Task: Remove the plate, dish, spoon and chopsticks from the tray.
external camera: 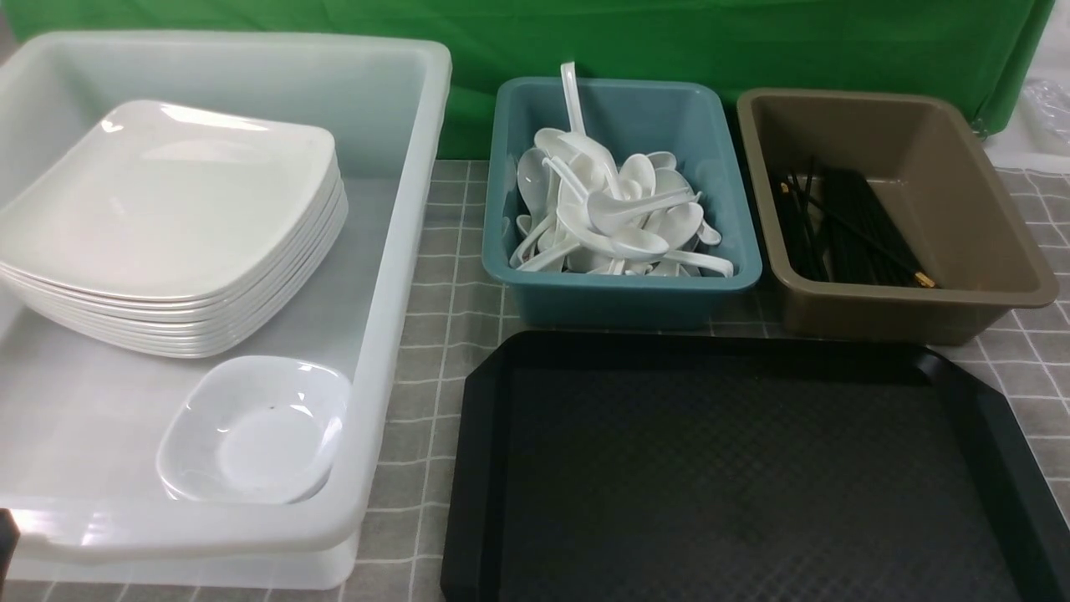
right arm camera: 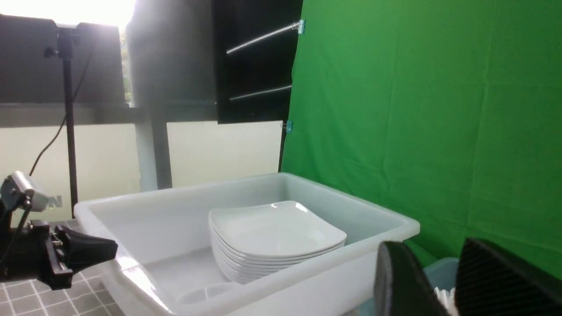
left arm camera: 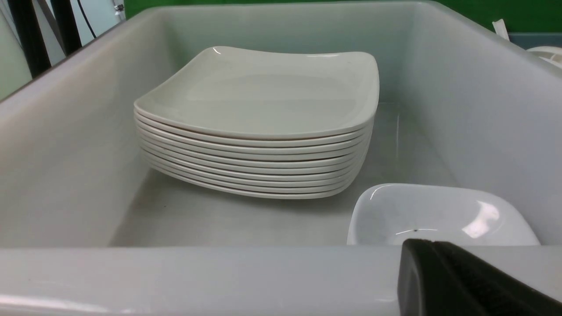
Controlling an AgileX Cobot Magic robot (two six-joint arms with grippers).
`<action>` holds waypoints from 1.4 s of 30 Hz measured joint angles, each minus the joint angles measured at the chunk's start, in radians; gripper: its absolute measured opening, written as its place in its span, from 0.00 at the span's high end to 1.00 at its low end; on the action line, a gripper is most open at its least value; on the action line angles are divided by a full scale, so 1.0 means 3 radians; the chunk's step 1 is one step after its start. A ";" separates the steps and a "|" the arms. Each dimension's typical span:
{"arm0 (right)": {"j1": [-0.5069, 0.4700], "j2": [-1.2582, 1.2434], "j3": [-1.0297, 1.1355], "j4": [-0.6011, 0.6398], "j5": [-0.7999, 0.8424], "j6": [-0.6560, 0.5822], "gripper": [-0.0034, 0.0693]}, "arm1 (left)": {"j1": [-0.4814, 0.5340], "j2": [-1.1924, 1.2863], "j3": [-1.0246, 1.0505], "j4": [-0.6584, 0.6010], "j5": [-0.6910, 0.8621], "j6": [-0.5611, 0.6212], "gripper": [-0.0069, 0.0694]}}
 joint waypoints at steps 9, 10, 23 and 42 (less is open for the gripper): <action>-0.1522 -0.0004 0.0676 0.0006 -0.0007 0.0000 0.63 | 0.0000 0.0000 0.0000 0.0000 0.0003 0.0006 0.91; -0.1694 -0.0017 0.0784 0.0006 -0.0011 0.0000 0.63 | 0.0000 0.0000 0.0000 0.0000 0.0003 0.0006 0.91; -0.2715 -0.0719 0.1766 0.0006 0.0516 -0.0063 0.63 | 0.0000 -0.0004 0.0000 0.0000 0.0006 0.0037 0.91; -0.2741 -0.0721 0.1766 0.0006 0.0525 -0.0027 0.63 | 0.0000 -0.0004 0.0000 0.0000 0.0003 0.0061 0.91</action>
